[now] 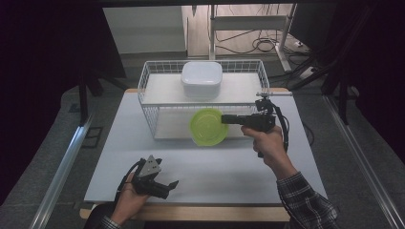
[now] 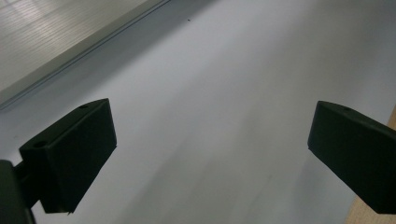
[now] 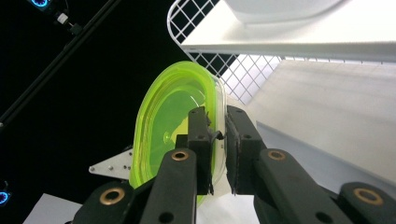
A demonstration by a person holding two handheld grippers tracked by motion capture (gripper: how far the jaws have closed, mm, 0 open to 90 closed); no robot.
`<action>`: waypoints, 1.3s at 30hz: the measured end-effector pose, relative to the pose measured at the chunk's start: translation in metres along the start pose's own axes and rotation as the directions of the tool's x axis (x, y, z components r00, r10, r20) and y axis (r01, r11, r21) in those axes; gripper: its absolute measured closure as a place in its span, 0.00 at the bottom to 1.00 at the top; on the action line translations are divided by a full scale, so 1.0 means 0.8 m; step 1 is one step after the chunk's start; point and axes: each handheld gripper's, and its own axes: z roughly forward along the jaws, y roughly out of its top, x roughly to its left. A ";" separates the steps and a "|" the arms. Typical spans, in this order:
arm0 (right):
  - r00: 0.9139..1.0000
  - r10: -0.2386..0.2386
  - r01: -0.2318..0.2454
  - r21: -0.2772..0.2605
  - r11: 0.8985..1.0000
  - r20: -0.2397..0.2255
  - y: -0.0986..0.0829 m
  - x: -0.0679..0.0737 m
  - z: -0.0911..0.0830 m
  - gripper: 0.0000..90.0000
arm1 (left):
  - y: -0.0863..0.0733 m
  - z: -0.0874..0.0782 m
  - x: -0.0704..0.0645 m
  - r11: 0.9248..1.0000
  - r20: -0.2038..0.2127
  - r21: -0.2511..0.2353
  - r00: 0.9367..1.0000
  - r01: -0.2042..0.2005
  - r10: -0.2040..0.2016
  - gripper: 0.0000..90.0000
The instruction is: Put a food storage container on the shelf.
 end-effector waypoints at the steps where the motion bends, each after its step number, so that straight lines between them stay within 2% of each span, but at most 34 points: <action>1: 1.000 0.000 0.000 -0.002 1.000 0.002 0.002 0.001 -0.001 0.91 | 0.000 0.000 0.000 1.000 0.000 0.001 1.000 -0.002 0.002 0.01; 18: 1.000 -0.011 0.011 -0.066 0.998 -0.001 0.043 0.019 -0.012 0.91 | 0.000 -0.001 0.001 1.000 0.001 0.000 1.000 -0.001 0.001 0.01; 24: 1.000 -0.019 0.020 -0.088 0.996 0.004 0.060 0.028 -0.014 0.91 | 0.000 -0.002 0.002 0.999 0.002 -0.016 1.000 0.028 -0.028 0.01; 39: 0.999 -0.032 0.034 -0.125 0.992 0.016 0.090 0.043 -0.017 0.91 | 0.000 -0.003 0.003 1.000 0.007 -0.009 1.000 0.026 -0.026 0.01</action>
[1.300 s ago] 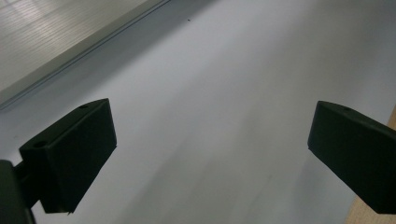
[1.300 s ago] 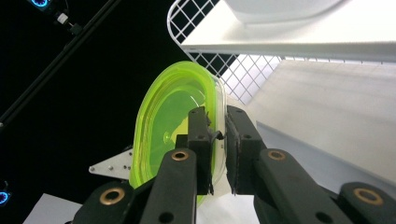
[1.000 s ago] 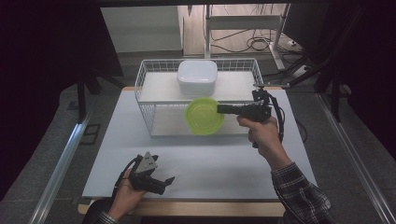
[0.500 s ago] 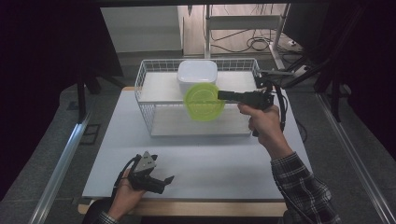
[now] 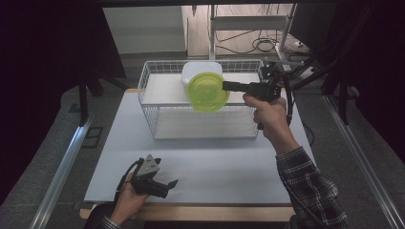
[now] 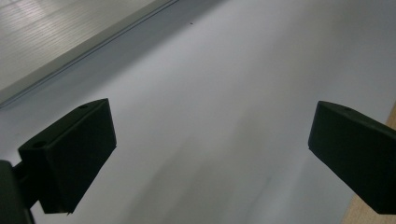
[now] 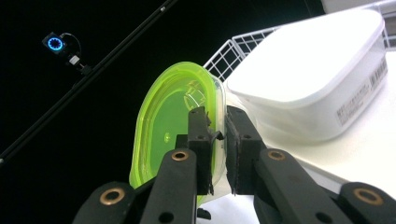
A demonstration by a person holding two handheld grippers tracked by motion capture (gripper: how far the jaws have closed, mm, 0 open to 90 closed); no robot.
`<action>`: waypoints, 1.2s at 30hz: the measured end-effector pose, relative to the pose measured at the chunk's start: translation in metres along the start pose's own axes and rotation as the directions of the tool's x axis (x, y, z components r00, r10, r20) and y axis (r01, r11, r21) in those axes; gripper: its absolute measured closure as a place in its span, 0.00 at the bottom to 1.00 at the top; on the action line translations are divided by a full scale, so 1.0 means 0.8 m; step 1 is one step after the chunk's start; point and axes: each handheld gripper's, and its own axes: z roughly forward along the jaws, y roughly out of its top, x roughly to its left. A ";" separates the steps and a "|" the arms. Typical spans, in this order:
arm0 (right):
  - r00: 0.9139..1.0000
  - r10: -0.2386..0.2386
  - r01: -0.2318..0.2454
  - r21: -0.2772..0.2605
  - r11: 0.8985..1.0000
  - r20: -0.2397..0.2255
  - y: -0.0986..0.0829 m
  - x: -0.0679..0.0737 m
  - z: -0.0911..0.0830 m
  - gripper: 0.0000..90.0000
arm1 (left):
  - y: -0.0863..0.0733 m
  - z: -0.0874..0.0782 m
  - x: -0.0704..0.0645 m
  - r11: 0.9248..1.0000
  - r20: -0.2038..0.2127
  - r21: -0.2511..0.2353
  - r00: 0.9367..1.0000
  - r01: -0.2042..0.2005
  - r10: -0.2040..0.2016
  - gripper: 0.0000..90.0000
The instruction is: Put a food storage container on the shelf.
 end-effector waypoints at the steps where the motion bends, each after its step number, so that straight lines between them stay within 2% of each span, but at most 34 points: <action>1: 1.000 -0.005 0.005 -0.004 1.000 0.007 0.006 0.003 0.000 0.91 | 0.000 0.000 0.000 1.000 0.001 0.000 1.000 0.002 -0.002 0.01; 12: 0.999 -0.018 0.019 -0.030 0.999 0.046 0.033 0.012 0.007 0.91 | 0.000 0.000 0.000 1.000 0.002 -0.006 1.000 0.009 -0.009 0.01; 22: 0.996 -0.026 0.033 -0.074 0.997 0.090 0.055 0.015 0.015 0.91 | 0.000 0.000 0.000 1.000 0.005 -0.004 1.000 0.008 -0.008 0.01; 30: 0.988 -0.027 0.042 -0.093 0.995 0.153 0.072 0.014 0.032 0.91 | 0.000 0.001 -0.001 1.000 0.009 -0.002 1.000 0.006 -0.006 0.01; 36: 0.981 -0.010 0.030 -0.101 0.994 0.195 0.079 0.005 0.054 0.91 | 0.000 0.000 -0.001 1.000 0.013 0.003 1.000 -0.001 0.001 0.01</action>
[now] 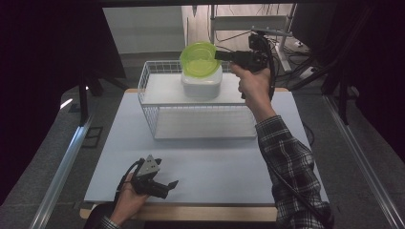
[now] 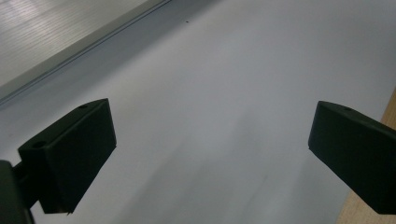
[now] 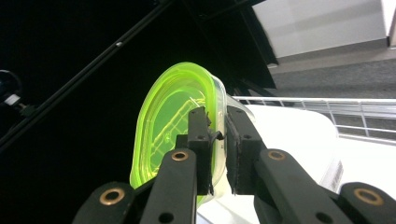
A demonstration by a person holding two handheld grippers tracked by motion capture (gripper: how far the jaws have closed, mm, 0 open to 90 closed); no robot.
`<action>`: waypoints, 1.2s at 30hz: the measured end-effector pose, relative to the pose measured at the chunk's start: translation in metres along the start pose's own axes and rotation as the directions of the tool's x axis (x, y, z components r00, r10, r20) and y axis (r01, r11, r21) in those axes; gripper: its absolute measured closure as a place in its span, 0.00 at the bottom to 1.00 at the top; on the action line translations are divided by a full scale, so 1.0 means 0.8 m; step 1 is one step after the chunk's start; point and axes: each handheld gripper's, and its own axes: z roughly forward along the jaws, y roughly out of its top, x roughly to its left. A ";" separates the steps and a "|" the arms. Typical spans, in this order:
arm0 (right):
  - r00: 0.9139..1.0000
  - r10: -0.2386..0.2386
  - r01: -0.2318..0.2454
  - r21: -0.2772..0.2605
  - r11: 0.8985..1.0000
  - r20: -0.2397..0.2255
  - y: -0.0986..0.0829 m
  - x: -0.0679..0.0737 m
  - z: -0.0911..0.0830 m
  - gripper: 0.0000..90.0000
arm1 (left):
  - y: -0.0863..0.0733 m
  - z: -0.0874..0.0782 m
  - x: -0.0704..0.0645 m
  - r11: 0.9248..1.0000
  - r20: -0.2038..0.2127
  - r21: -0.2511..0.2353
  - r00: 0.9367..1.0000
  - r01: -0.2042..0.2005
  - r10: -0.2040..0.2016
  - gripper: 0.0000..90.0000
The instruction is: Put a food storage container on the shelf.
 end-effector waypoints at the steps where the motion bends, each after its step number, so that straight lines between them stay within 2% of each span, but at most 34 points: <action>1: 1.000 0.006 -0.006 0.000 1.000 0.006 0.000 -0.001 0.003 0.91 | 0.000 0.000 0.000 1.000 0.001 0.000 1.000 0.000 0.000 0.01; 12: 0.998 0.047 -0.047 0.002 0.999 0.037 0.003 -0.010 0.022 0.90 | 0.000 0.000 -0.001 1.000 0.008 0.003 1.000 -0.002 0.002 0.01; 17: 0.996 0.062 -0.063 0.004 0.998 0.068 0.003 -0.011 0.025 0.89 | 0.000 0.001 -0.001 1.000 0.009 0.007 1.000 -0.004 0.003 0.01; 18: 0.996 0.062 -0.063 0.004 0.998 0.068 0.003 -0.011 0.025 0.89 | 0.000 0.001 -0.001 1.000 0.009 0.007 1.000 -0.004 0.003 0.01; 19: 0.994 0.059 -0.060 0.009 0.998 0.096 0.004 -0.009 0.026 0.88 | 0.000 0.002 -0.001 1.000 0.010 0.009 1.000 -0.005 0.005 0.01; 24: 0.987 0.037 -0.042 0.030 0.999 0.155 0.006 -0.008 0.029 0.82 | 0.000 0.002 -0.001 1.000 0.010 0.017 1.000 -0.014 0.014 0.01; 30: 0.984 0.046 -0.052 0.034 0.998 0.169 0.008 -0.010 0.030 0.80 | 0.000 0.003 -0.002 1.000 0.012 0.021 1.000 -0.016 0.016 0.01; 33: 0.980 0.024 -0.033 0.040 0.999 0.198 0.008 -0.011 0.031 0.74 | 0.000 0.003 -0.003 1.000 0.012 0.023 1.000 -0.017 0.016 0.01; 36: 0.981 0.033 -0.041 0.038 0.998 0.190 0.009 -0.014 0.032 0.73 | 0.000 0.003 -0.002 1.000 0.014 0.024 1.000 -0.018 0.018 0.01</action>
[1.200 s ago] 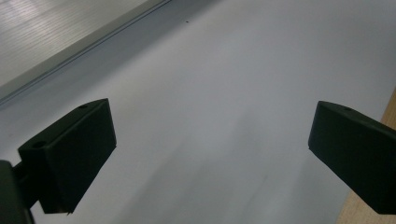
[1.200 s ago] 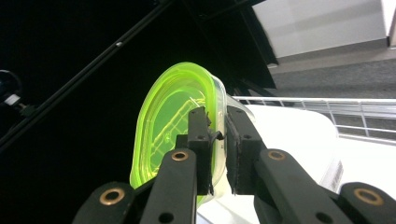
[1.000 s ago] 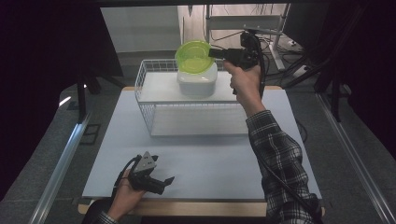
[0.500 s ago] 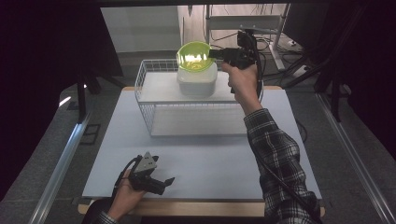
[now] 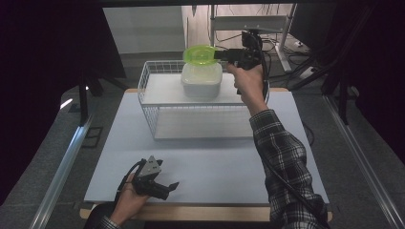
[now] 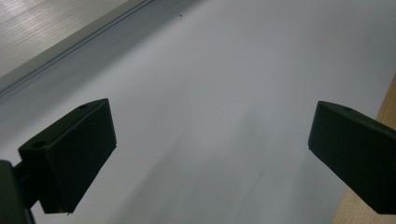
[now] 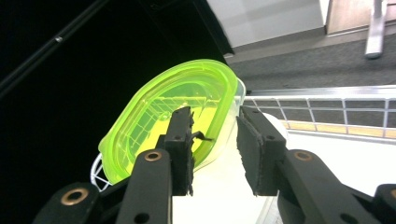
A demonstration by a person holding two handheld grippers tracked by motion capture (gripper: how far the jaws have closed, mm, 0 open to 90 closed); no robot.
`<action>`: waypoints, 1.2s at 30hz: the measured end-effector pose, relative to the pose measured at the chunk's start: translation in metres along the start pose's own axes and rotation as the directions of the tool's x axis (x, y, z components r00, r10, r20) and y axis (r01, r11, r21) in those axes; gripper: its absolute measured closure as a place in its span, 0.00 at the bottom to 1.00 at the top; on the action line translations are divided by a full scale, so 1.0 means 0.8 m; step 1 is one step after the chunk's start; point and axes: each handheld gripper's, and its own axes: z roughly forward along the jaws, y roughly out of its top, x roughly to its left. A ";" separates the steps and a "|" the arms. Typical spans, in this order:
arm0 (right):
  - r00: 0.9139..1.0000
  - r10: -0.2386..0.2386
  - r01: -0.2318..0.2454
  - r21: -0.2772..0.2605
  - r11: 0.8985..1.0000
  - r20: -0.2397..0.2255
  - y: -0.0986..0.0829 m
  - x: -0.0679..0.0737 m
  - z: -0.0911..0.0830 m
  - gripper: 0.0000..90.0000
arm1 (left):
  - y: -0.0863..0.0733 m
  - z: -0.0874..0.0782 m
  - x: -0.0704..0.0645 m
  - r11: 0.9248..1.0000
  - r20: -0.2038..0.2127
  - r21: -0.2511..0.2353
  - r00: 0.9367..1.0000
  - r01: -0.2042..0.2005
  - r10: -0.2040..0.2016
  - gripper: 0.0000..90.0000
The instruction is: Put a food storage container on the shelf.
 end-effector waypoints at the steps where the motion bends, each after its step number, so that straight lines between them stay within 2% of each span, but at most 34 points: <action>1: 1.000 0.005 -0.005 -0.002 1.000 -0.004 0.000 -0.002 0.000 0.73 | 0.000 0.000 0.000 1.000 0.001 0.001 1.000 0.000 0.000 0.01; 8: 1.000 -0.011 0.011 0.001 1.000 0.003 0.001 -0.002 0.000 0.64 | 0.000 0.001 -0.001 1.000 -0.001 0.002 1.000 -0.002 0.002 0.01; 9: 1.000 -0.024 0.024 0.000 1.000 -0.003 0.001 -0.003 0.001 0.57 | 0.000 0.001 -0.001 1.000 -0.001 0.003 1.000 -0.003 0.003 0.01; 10: 1.000 -0.024 0.024 0.000 1.000 -0.003 0.001 -0.003 0.001 0.57 | 0.000 0.001 -0.001 1.000 -0.002 0.002 1.000 -0.003 0.003 0.01; 11: 0.999 -0.033 0.033 -0.010 0.999 -0.008 0.002 -0.003 0.000 0.45 | 0.000 0.001 -0.001 1.000 -0.002 0.003 1.000 -0.004 0.004 0.01; 13: 0.999 -0.046 0.045 -0.013 0.999 -0.021 0.003 -0.004 0.000 0.36 | 0.000 0.000 -0.001 1.000 -0.002 0.002 1.000 -0.004 0.004 0.01; 14: 0.999 -0.046 0.045 -0.013 0.999 -0.021 0.003 -0.004 0.000 0.36 | 0.000 0.000 -0.001 1.000 -0.002 0.002 1.000 -0.004 0.004 0.01; 15: 0.998 -0.050 0.049 -0.017 0.999 -0.042 0.003 -0.004 -0.001 0.27 | 0.000 0.000 -0.001 1.000 -0.002 0.001 1.000 -0.003 0.003 0.01; 17: 0.997 -0.057 0.056 -0.013 0.998 -0.052 0.004 -0.004 -0.001 0.23 | 0.000 0.000 -0.001 1.000 -0.002 -0.001 1.000 -0.002 0.002 0.01; 18: 0.994 -0.078 0.077 -0.013 0.997 -0.078 0.004 -0.004 -0.004 0.18 | 0.000 -0.001 0.000 1.000 -0.001 -0.003 1.000 -0.001 0.001 0.01; 20: 0.993 -0.087 0.086 -0.012 0.996 -0.082 0.003 -0.003 -0.005 0.16 | 0.001 -0.001 0.000 1.000 0.001 -0.007 1.000 0.004 -0.004 0.01; 21: 0.987 -0.131 0.131 -0.004 0.991 -0.092 0.002 -0.002 -0.008 0.12 | 0.001 -0.002 0.001 1.000 0.011 -0.019 1.000 0.013 -0.013 0.01; 25: 0.974 -0.208 0.208 -0.003 0.978 -0.087 -0.004 -0.001 -0.014 0.09 | 0.001 -0.003 0.002 0.999 0.020 -0.028 0.999 0.025 -0.025 0.01; 26: 0.974 -0.208 0.208 -0.003 0.978 -0.087 -0.004 -0.001 -0.014 0.09 | 0.001 -0.003 0.002 0.999 0.020 -0.028 0.999 0.025 -0.025 0.01; 27: 0.967 -0.243 0.244 0.001 0.970 -0.076 -0.008 -0.001 -0.017 0.09 | 0.001 -0.003 0.002 0.999 0.025 -0.035 0.999 0.033 -0.032 0.01; 29: 0.958 -0.276 0.278 0.014 0.961 -0.076 -0.012 -0.002 -0.018 0.07 | 0.001 -0.003 0.002 0.999 0.025 -0.036 0.999 0.031 -0.030 0.01; 35: 0.941 -0.326 0.329 0.016 0.944 -0.093 -0.025 -0.003 -0.024 0.06 | 0.001 -0.004 0.002 0.998 0.033 -0.042 0.999 0.038 -0.036 0.01; 36: 0.941 -0.326 0.329 0.016 0.944 -0.093 -0.025 -0.003 -0.024 0.06 | 0.001 -0.004 0.002 0.998 0.033 -0.042 0.999 0.038 -0.036 0.01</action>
